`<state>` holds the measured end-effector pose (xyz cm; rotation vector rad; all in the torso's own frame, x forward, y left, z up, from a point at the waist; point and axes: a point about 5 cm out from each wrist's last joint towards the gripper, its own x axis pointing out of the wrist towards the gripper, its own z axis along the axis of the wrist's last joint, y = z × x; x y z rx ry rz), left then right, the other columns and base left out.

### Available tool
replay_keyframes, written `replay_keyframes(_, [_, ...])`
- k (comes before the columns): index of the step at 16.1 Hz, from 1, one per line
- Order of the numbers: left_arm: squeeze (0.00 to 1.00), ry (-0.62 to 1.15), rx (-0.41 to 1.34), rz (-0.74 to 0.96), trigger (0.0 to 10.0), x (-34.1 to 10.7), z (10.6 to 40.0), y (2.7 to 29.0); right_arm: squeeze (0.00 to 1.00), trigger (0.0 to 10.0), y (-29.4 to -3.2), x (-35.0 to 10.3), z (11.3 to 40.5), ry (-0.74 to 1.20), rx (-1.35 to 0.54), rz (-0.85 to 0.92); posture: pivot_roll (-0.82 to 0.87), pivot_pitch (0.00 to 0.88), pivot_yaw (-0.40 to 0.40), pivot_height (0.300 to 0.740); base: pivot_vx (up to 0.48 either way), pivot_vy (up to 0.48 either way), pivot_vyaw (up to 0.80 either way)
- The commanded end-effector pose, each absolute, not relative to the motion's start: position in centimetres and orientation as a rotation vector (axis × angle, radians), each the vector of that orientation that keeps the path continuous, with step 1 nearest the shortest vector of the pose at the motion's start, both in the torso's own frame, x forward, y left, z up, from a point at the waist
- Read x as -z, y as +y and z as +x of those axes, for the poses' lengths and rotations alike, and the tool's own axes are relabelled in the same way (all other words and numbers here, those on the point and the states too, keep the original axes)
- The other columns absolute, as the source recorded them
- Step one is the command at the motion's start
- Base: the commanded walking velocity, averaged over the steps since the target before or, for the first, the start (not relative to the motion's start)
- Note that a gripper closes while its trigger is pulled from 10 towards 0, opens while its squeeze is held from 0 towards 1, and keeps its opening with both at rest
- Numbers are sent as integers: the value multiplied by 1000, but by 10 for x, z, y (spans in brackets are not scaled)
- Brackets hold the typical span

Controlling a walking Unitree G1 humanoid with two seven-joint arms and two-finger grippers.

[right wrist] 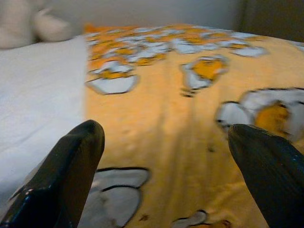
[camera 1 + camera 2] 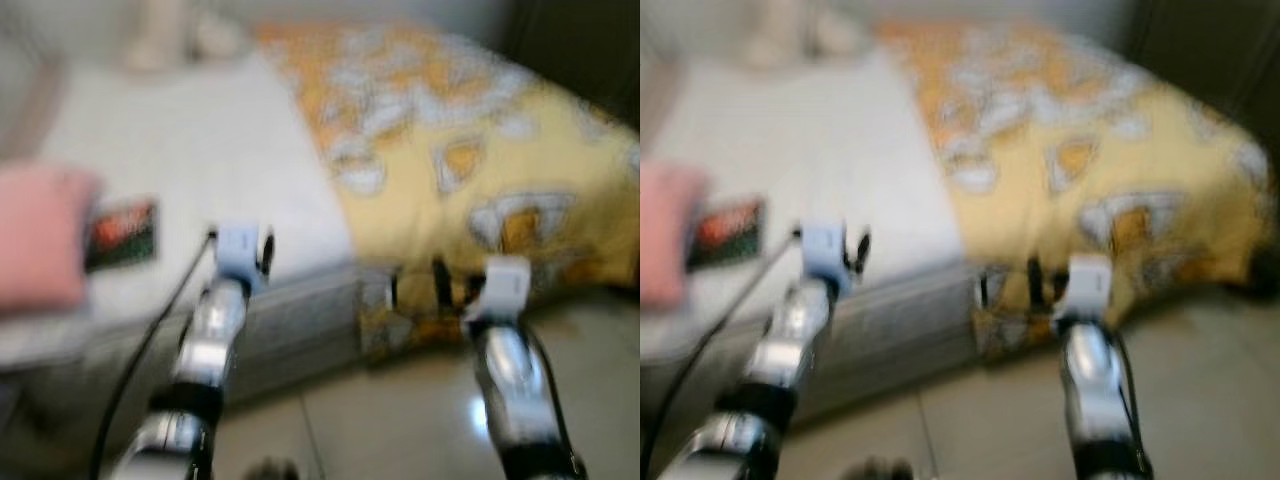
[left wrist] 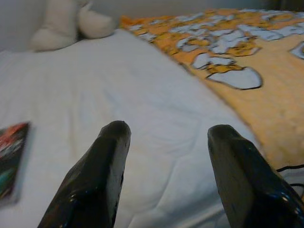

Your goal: Clean up the room

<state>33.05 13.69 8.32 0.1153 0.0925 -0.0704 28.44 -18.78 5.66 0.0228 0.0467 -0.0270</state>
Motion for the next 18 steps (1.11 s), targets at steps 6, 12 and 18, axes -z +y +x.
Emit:
replay_keyframes(6, [0,127,59,130,10000,-75,327,127,0,10000,-185,-59,281,38,-6,12,3,0,62,740,0,-480,621])
replay_keyframes(12, [0,124,42,85,10000,-74,326,130,0,10000,-187,-56,275,52,-11,22,5,0,57,740,0,-240,599])
replay_keyframes(18, [0,96,-38,60,10000,-77,322,155,0,10000,-197,-53,267,69,17,19,15,0,48,740,132,0,487])
